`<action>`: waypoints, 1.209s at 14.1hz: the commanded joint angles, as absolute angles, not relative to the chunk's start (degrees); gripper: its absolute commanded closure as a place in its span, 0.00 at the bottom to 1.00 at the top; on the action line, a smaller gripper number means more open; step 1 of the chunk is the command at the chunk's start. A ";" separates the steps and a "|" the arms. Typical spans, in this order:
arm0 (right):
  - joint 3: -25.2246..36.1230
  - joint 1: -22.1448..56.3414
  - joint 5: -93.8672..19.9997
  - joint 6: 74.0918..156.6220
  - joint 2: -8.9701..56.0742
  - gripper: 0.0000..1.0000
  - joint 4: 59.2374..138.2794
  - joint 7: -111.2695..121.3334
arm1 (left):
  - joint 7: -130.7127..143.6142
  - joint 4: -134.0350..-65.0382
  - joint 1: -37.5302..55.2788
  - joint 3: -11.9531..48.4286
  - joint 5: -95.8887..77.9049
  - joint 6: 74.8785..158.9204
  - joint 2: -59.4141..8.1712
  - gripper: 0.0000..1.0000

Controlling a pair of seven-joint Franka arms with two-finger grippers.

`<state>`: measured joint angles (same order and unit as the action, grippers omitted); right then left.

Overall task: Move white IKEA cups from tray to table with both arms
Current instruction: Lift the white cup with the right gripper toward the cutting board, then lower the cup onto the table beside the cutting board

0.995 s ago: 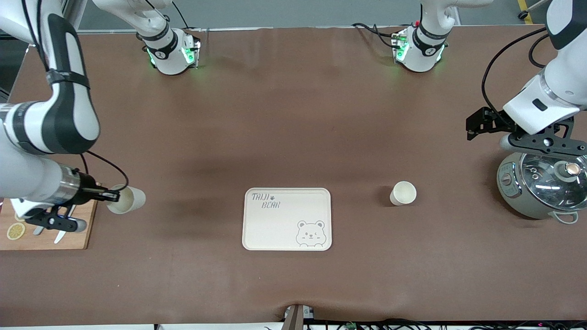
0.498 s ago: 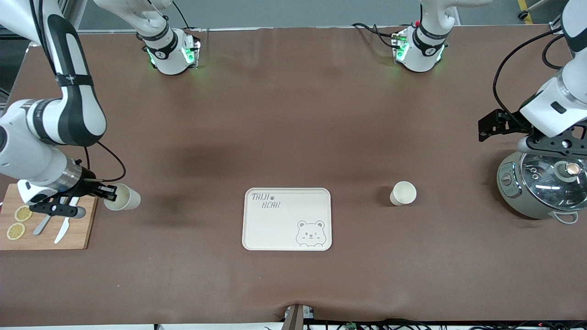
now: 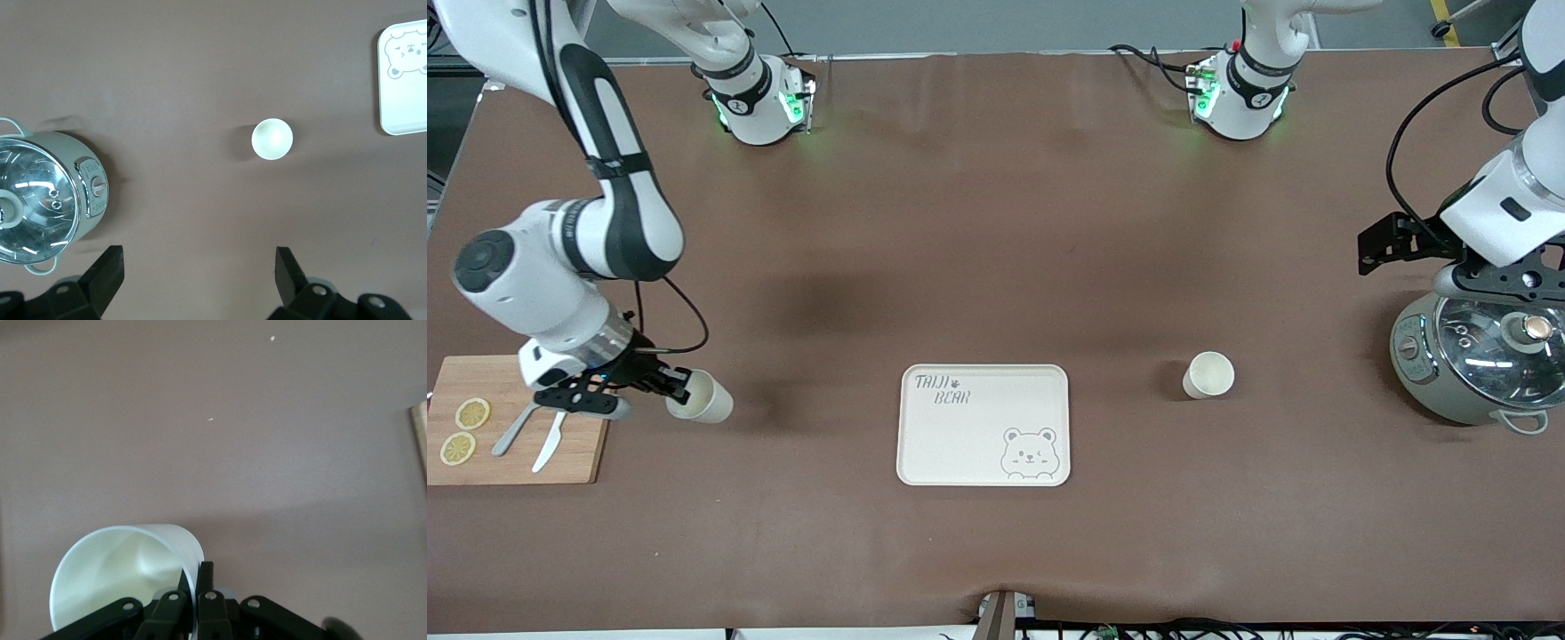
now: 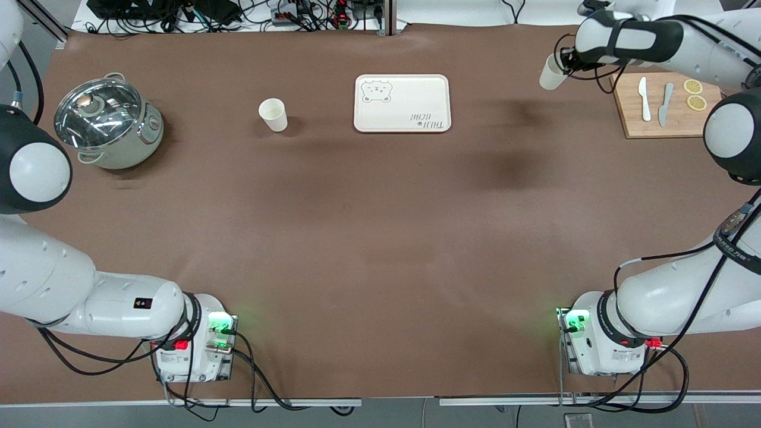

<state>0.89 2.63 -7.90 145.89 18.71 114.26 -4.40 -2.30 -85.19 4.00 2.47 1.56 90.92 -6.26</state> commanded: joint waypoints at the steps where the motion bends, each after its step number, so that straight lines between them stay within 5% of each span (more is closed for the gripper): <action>1: 1.05 3.95 -9.40 149.32 19.33 1.00 116.28 -4.13 | -2.73 -84.73 4.13 2.72 1.76 90.53 -5.80 0.00; 17: 1.05 6.68 -9.32 163.47 27.07 1.00 118.92 -4.04 | -2.11 -84.64 4.66 3.16 1.67 90.53 -5.36 0.00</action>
